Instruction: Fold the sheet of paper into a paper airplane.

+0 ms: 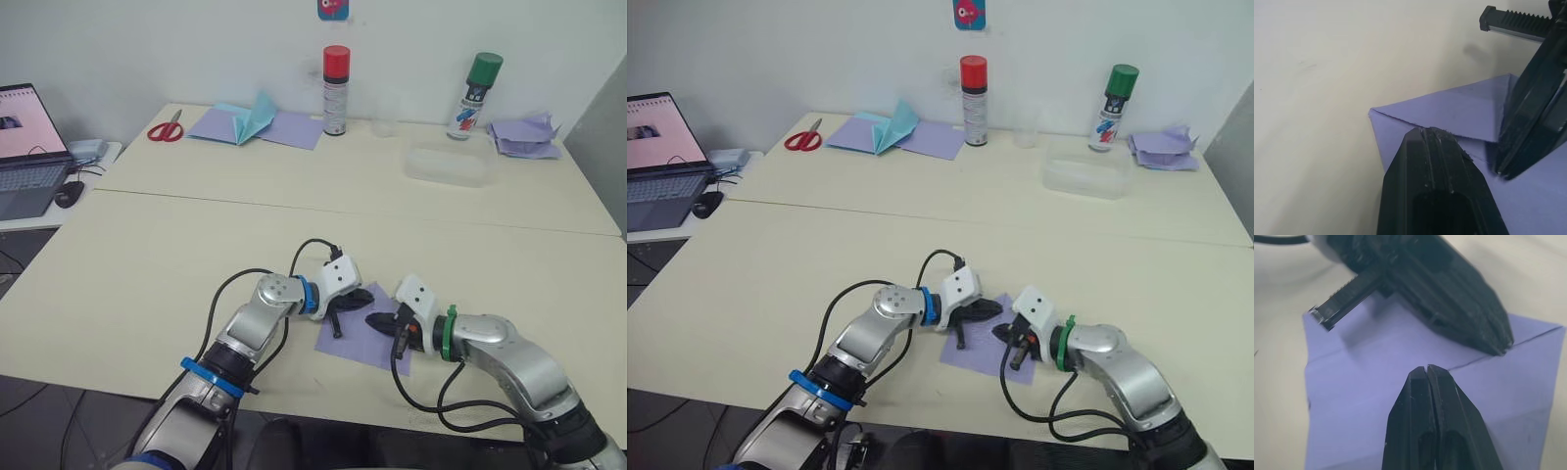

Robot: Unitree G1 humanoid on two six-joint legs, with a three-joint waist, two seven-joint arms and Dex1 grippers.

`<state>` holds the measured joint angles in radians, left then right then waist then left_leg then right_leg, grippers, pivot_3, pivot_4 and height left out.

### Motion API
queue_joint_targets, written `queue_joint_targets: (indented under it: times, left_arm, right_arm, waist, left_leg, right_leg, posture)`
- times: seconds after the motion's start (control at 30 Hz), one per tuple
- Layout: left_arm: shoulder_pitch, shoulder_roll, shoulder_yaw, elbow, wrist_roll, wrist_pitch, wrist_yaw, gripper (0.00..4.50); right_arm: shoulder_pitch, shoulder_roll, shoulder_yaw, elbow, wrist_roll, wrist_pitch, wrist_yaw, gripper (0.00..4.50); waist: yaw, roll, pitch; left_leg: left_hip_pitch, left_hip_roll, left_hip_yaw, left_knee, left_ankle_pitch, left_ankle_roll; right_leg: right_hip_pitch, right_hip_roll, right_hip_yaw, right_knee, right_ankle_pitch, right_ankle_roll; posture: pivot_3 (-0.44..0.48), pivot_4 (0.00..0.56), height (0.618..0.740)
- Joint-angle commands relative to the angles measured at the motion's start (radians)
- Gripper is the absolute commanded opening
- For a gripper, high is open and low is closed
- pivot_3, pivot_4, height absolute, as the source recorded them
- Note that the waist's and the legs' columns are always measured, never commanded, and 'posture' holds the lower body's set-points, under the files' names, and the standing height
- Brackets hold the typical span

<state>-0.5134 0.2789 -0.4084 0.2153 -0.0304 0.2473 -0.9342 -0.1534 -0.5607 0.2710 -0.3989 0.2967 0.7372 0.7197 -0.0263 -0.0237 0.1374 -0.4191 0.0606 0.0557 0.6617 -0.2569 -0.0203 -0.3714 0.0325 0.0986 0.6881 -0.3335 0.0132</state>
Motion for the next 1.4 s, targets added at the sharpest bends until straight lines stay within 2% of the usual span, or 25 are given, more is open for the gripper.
queue_joint_targets:
  times: [0.03, 0.37, 0.53, 0.63, 0.83, 0.97, 1.13, 1.23, 1.4]
  left_arm:
    - [-0.002, -0.016, -0.043, 0.021, 0.025, -0.024, -0.018, 0.03]
    - [0.015, 0.006, -0.051, 0.042, 0.054, -0.059, -0.026, 0.03]
    - [0.006, 0.001, -0.047, 0.057, 0.056, -0.065, -0.025, 0.03]
    - [0.001, -0.002, -0.045, 0.064, 0.056, -0.068, -0.023, 0.0]
    - [-0.006, -0.008, -0.045, 0.075, 0.058, -0.072, -0.023, 0.0]
    - [-0.01, -0.014, -0.042, 0.081, 0.06, -0.07, -0.017, 0.0]
    - [-0.013, -0.02, -0.043, 0.087, 0.061, -0.069, -0.015, 0.0]
    - [-0.013, -0.022, -0.043, 0.087, 0.06, -0.068, -0.015, 0.0]
    - [-0.011, -0.025, -0.043, 0.083, 0.061, -0.067, -0.013, 0.0]
  right_arm:
    - [0.018, -0.032, -0.048, -0.078, 0.044, 0.035, 0.02, 0.0]
    - [0.059, -0.158, -0.315, -0.202, 0.303, 0.204, 0.103, 0.0]
    - [0.069, -0.193, -0.369, -0.119, 0.261, 0.214, 0.033, 0.0]
    - [0.068, -0.193, -0.402, -0.08, 0.288, 0.27, 0.006, 0.61]
    - [0.053, -0.095, -0.502, -0.02, 0.423, 0.512, -0.083, 2.76]
    - [0.013, 0.026, -0.599, 0.01, 0.527, 0.713, -0.153, 2.76]
    - [-0.041, 0.128, -0.671, 0.05, 0.56, 0.871, -0.242, 2.76]
    - [-0.045, 0.146, -0.685, 0.093, 0.617, 0.877, -0.31, 2.76]
    - [-0.018, 0.113, -0.698, 0.144, 0.767, 0.877, -0.411, 2.76]
  waist:
    - [0.001, 0.0, 0.0]
    - [0.003, 0.0, 0.0]
    - [0.002, 0.0, 0.0]
    - [0.003, 0.0, 0.0]
    - [0.003, 0.0, 0.0]
    - [0.002, 0.0, 0.0]
    - [0.002, 0.001, -0.001]
    - [0.001, 0.001, -0.001]
    - [0.001, 0.001, -0.001]
  left_leg:
    - [0.0, 0.0, 0.0, 0.0, 0.0, 0.0]
    - [0.0, -0.001, -0.002, 0.0, 0.0, 0.0]
    - [0.0, -0.001, -0.002, 0.0, 0.0, 0.0]
    - [0.0, -0.001, -0.002, 0.0, 0.0, 0.0]
    - [0.0, -0.001, -0.002, 0.0, 0.0, 0.001]
    - [0.0, -0.001, -0.002, 0.0, 0.0, 0.001]
    - [0.0, -0.001, -0.002, 0.0, 0.0, 0.001]
    - [0.0, -0.001, -0.002, 0.0, 0.0, 0.001]
    - [0.0, -0.001, -0.002, 0.0, 0.0, 0.001]
  right_leg:
    - [0.0, 0.0, 0.0, 0.0, 0.0, 0.0]
    - [0.003, 0.0, 0.0, -0.003, 0.0, 0.0]
    - [0.004, 0.0, 0.0, -0.006, 0.0, 0.0]
    - [0.004, 0.0, 0.0, -0.006, 0.0, 0.0]
    - [0.004, 0.0, 0.0, -0.006, 0.0, 0.0]
    - [0.005, 0.0, 0.001, -0.006, 0.0, 0.0]
    - [0.004, 0.0, 0.0, -0.006, 0.0, 0.0]
    - [0.004, 0.0, 0.0, -0.006, 0.0, 0.0]
    - [0.005, 0.0, 0.0, -0.006, 0.0, 0.0]
  posture:
    - [0.0, 0.15, 0.74]
    - [0.0, 0.15, 0.74]
    - [0.0, 0.15, 0.74]
    - [0.0, 0.15, 0.74]
    - [0.0, 0.15, 0.74]
    - [0.0, 0.15, 0.74]
    - [0.0, 0.15, 0.74]
    - [0.0, 0.15, 0.74]
    - [0.0, 0.15, 0.74]
